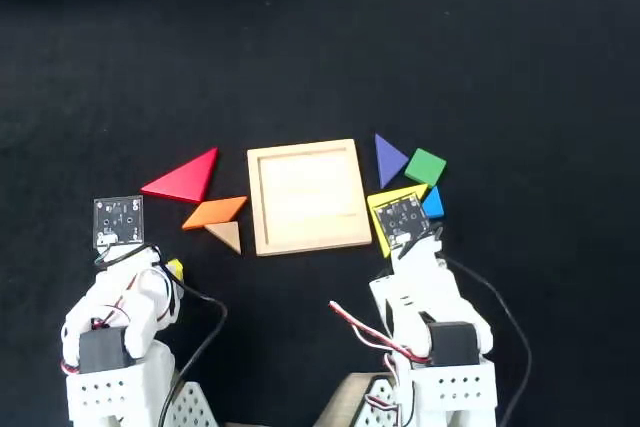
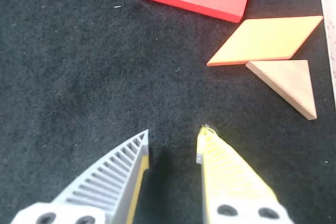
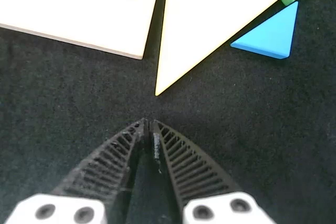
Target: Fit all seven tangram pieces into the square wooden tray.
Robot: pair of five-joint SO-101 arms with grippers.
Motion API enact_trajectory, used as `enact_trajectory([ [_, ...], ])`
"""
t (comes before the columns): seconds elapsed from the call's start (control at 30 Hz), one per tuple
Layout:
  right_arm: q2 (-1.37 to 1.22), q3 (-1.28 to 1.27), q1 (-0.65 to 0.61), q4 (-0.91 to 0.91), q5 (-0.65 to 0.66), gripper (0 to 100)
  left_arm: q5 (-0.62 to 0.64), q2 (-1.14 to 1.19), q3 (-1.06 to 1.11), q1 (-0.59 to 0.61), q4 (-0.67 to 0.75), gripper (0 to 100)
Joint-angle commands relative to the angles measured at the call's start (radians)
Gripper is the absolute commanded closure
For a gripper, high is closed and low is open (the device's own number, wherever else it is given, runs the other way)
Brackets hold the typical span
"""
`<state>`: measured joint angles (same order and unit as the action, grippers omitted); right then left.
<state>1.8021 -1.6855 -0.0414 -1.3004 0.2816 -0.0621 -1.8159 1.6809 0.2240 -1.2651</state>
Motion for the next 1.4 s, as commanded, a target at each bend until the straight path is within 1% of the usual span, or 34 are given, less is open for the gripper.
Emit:
enact_trajectory([
  [0.0,0.093,0.002,0.012,-0.005,-0.006,98.7,0.011,-0.003,0.019,0.001,-0.005,84],
  [0.2,0.093,0.002,0.011,0.012,-0.002,98.7,0.012,-0.003,0.019,0.001,-0.005,84],
  [0.33,0.093,0.002,0.011,0.143,-0.002,98.7,0.006,-0.006,0.019,-0.001,0.011,84],
  [0.37,0.093,0.002,0.011,0.181,-0.002,98.7,0.006,-0.006,0.019,-0.002,0.034,84],
  [0.5,0.093,0.002,0.011,0.298,-0.002,98.7,0.005,-0.008,0.015,0.012,0.203,84],
  [0.67,0.093,0.002,0.011,0.434,-0.002,98.7,0.011,-0.008,0.012,0.039,0.446,84],
  [0.73,0.093,0.002,0.011,0.505,-0.002,98.7,0.009,-0.008,0.002,0.050,0.502,84],
  [0.83,0.093,0.002,0.015,0.603,-0.002,98.7,0.006,-0.008,-0.039,0.044,0.493,84],
  [0.97,0.093,0.002,0.015,0.707,-0.002,98.7,0.003,-0.008,-0.206,0.044,0.348,84],
  [1.03,0.093,0.008,0.015,0.764,-0.002,98.7,0.002,-0.008,-0.300,0.044,0.311,84],
  [1.17,0.091,0.038,0.021,0.862,-0.002,98.7,-0.081,-0.008,-0.449,0.042,0.311,84],
  [1.23,0.091,0.061,0.037,0.885,-0.002,98.6,-0.094,-0.008,-0.493,0.038,0.336,84],
  [1.37,0.091,0.082,0.043,0.888,0.000,98.6,-0.092,-0.008,-0.516,-0.027,0.411,84],
])
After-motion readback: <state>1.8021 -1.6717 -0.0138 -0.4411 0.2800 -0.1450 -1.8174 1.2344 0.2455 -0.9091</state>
